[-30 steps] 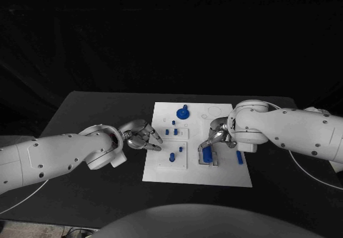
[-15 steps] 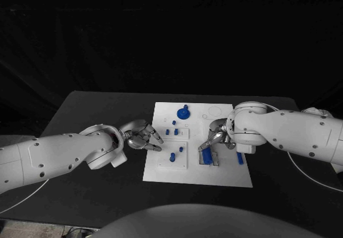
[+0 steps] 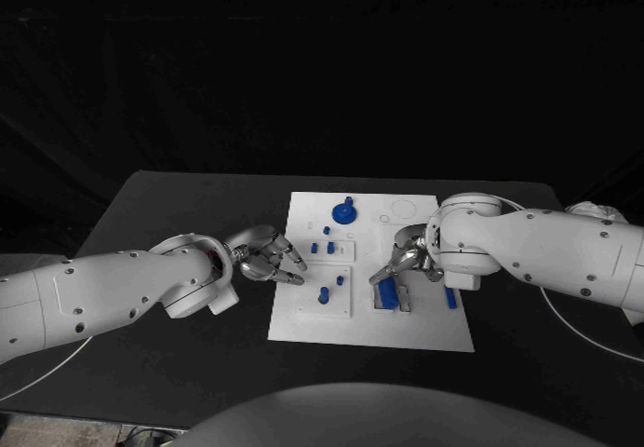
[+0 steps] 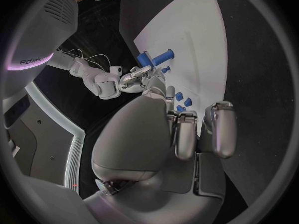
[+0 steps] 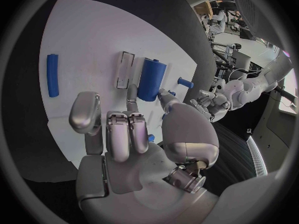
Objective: Assemble the parts on the task board
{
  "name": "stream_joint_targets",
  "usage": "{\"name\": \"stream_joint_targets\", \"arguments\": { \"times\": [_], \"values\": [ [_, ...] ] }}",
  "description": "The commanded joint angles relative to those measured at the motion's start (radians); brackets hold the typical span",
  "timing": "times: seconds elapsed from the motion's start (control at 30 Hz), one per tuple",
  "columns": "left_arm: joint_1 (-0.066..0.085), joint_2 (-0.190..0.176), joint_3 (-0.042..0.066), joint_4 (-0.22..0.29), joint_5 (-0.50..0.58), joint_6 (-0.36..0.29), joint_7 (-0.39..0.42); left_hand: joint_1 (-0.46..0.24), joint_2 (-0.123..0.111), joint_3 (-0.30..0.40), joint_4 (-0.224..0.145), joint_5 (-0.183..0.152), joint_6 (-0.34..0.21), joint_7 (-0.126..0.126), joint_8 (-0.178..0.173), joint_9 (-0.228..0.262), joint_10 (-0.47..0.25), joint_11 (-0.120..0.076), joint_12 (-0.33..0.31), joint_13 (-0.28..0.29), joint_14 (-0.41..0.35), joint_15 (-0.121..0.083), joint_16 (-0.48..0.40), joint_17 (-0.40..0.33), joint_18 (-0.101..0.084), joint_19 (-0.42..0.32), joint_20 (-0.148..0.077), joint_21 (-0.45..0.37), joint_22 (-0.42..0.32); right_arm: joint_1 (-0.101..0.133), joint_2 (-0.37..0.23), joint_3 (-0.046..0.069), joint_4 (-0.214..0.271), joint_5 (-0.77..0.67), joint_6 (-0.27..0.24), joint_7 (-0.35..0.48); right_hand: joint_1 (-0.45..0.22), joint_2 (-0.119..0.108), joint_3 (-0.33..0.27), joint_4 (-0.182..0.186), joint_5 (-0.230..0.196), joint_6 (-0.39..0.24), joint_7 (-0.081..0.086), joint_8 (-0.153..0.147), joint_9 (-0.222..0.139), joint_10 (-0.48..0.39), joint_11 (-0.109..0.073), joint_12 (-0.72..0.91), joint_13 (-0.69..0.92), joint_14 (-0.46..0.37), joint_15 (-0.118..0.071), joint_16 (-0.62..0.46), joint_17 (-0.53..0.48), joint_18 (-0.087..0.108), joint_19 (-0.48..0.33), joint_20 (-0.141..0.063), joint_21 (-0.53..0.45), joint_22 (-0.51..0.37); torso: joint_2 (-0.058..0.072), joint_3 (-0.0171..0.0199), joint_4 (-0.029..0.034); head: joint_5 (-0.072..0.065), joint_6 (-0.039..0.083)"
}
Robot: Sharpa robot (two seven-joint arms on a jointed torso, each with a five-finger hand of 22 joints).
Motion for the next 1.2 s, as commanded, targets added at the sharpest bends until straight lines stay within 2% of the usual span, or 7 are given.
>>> {"name": "stream_joint_targets", "arguments": {
  "times": [0.03, 0.37, 0.53, 0.73, 0.87, 1.0, 1.2],
  "values": [
    [0.0, 0.002, 0.001, 0.002, 0.004, 0.021, -0.003, -0.003, 0.003, -0.004, 0.0, 0.002, 0.001, 0.0, 0.006, -0.001, 0.015, -0.009, -0.004, 0.003, 0.105, -0.005, 0.002, 0.264, 0.014, 0.002, -0.007, 0.0, 0.214, -0.002, 0.0, -0.001, 0.002, -0.01, -0.001, 0.005, -0.018, 0.003, -0.019, 0.015, -0.027, 0.001, 0.01, -0.007, 0.005, 0.106, 0.006, 0.004, 0.263, 0.106, 0.006, 0.003, 0.263, 0.013, 0.005, 0.004, -0.005, 0.134, 0.0, 0.0001, 0.0006, 0.001, 0.0],
    [0.0, 0.002, 0.001, 0.001, 0.003, 0.027, -0.008, -0.005, 0.005, -0.006, 0.0, 0.004, 0.001, 0.0, 0.006, -0.002, 0.015, -0.009, -0.004, 0.003, 0.105, -0.005, 0.002, 0.264, 0.014, 0.001, -0.007, -0.001, 0.214, -0.003, -0.012, 0.0, 0.006, -0.008, -0.032, 0.01, -0.074, -0.01, -0.097, 0.085, -0.09, 0.003, 0.011, -0.022, 0.018, 0.106, 0.007, 0.004, 0.263, 0.106, 0.006, 0.003, 0.263, 0.011, 0.011, 0.004, -0.002, 0.136, 0.001, 0.0002, 0.0005, 0.004, 0.0],
    [0.0, 0.0, 0.001, 0.002, 0.003, 0.027, -0.009, -0.005, 0.005, -0.006, 0.0, 0.004, 0.001, 0.0, 0.006, -0.002, 0.015, -0.009, -0.004, 0.003, 0.105, -0.005, 0.002, 0.264, 0.014, 0.001, -0.007, -0.001, 0.214, -0.002, -0.038, 0.001, 0.029, -0.007, -0.089, 0.022, -0.099, -0.034, -0.157, 0.131, -0.093, 0.001, 0.012, -0.03, 0.022, 0.106, 0.007, 0.004, 0.263, 0.106, 0.006, 0.003, 0.263, 0.009, 0.016, 0.003, 0.009, 0.14, 0.001, 0.0003, 0.0009, 0.005, 0.0],
    [0.0, -0.004, 0.001, 0.005, 0.003, 0.02, -0.003, -0.008, 0.007, -0.007, 0.0, 0.005, 0.002, 0.0, 0.008, -0.001, 0.016, -0.009, -0.002, 0.004, 0.105, -0.005, 0.002, 0.264, 0.014, 0.002, -0.007, 0.0, 0.214, 0.017, -0.107, 0.002, 0.107, -0.012, -0.188, 0.102, -0.06, -0.017, -0.193, 0.153, -0.08, -0.011, 0.015, -0.041, 0.028, 0.106, 0.009, 0.004, 0.263, 0.106, 0.007, 0.003, 0.263, 0.004, 0.03, 0.003, 0.038, 0.148, 0.0, 0.0001, 0.0006, 0.008, 0.0],
    [0.0, -0.008, 0.001, 0.009, 0.003, 0.002, 0.015, -0.009, 0.009, -0.007, -0.001, 0.008, 0.006, -0.002, 0.011, -0.001, 0.019, -0.01, 0.0, 0.008, 0.105, -0.005, 0.002, 0.264, 0.013, 0.004, -0.007, 0.003, 0.215, 0.032, -0.202, 0.002, 0.211, -0.044, -0.317, 0.223, 0.019, 0.016, -0.209, 0.152, 0.016, -0.033, 0.02, -0.055, 0.035, 0.106, 0.013, 0.004, 0.263, 0.106, 0.01, 0.003, 0.263, -0.01, 0.059, 0.005, 0.113, 0.166, 0.0, -0.0001, 0.0003, 0.012, 0.0],
    [0.0, -0.013, 0.001, 0.013, 0.007, -0.017, 0.032, -0.008, 0.01, -0.008, -0.002, 0.009, 0.008, -0.004, 0.014, 0.0, 0.021, -0.011, 0.002, 0.01, 0.105, -0.006, 0.002, 0.264, 0.013, 0.006, -0.007, 0.004, 0.216, 0.035, -0.286, 0.001, 0.286, -0.086, -0.402, 0.312, 0.13, 0.032, -0.195, 0.107, 0.14, -0.069, 0.03, -0.084, 0.021, 0.106, 0.022, 0.004, 0.263, 0.106, 0.017, 0.003, 0.263, -0.02, 0.079, 0.009, 0.169, 0.179, 0.0, 0.0003, 0.0005, 0.013, 0.0],
    [0.0, -0.018, 0.001, 0.015, 0.011, -0.026, 0.038, -0.008, 0.011, -0.008, -0.002, 0.011, 0.01, -0.004, 0.015, 0.0, 0.021, -0.012, 0.003, 0.011, 0.105, -0.006, 0.002, 0.264, 0.012, 0.007, -0.007, 0.005, 0.217, 0.034, -0.388, -0.002, 0.346, -0.116, -0.369, 0.294, 0.168, 0.057, -0.199, 0.122, 0.311, -0.036, 0.029, -0.098, -0.012, 0.106, 0.022, 0.004, 0.263, 0.106, 0.018, 0.003, 0.263, -0.023, 0.084, 0.013, 0.193, 0.183, -0.002, 0.0003, -0.001, 0.011, 0.0]
  ]
}}
